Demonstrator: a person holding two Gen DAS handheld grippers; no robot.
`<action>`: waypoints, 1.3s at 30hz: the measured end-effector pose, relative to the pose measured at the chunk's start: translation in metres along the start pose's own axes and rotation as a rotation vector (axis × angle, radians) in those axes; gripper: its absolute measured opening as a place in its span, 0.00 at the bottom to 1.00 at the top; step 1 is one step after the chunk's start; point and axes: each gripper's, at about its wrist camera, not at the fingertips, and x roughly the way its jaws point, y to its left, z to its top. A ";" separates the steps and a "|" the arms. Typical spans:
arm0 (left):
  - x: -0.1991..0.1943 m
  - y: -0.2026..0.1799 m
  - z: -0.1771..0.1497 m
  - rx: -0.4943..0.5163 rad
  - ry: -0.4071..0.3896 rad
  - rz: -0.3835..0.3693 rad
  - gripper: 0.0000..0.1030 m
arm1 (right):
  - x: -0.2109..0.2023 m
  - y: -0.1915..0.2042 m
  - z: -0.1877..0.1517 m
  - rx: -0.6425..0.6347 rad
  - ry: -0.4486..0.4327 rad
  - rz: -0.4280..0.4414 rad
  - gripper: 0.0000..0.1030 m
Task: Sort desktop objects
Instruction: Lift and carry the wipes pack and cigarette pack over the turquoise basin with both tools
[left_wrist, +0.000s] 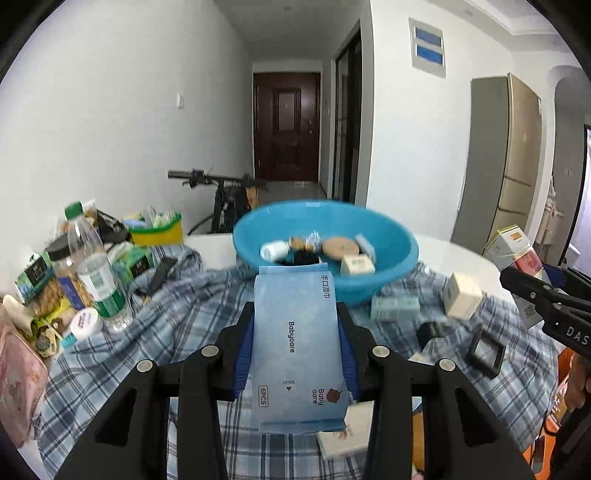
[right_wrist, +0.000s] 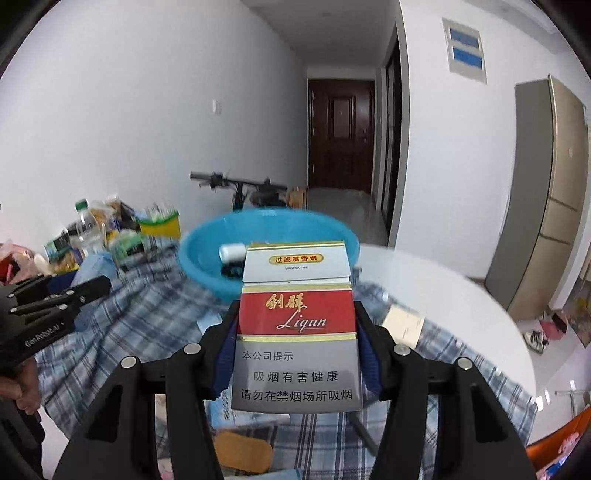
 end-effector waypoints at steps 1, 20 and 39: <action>-0.004 0.000 0.004 -0.004 -0.012 -0.006 0.41 | -0.006 0.001 0.005 -0.002 -0.019 0.003 0.53; -0.050 0.000 0.025 -0.008 -0.117 -0.009 0.42 | -0.047 0.022 0.024 -0.012 -0.151 0.031 0.53; 0.012 -0.003 0.062 -0.029 -0.124 -0.022 0.42 | 0.007 0.013 0.056 -0.045 -0.147 0.027 0.53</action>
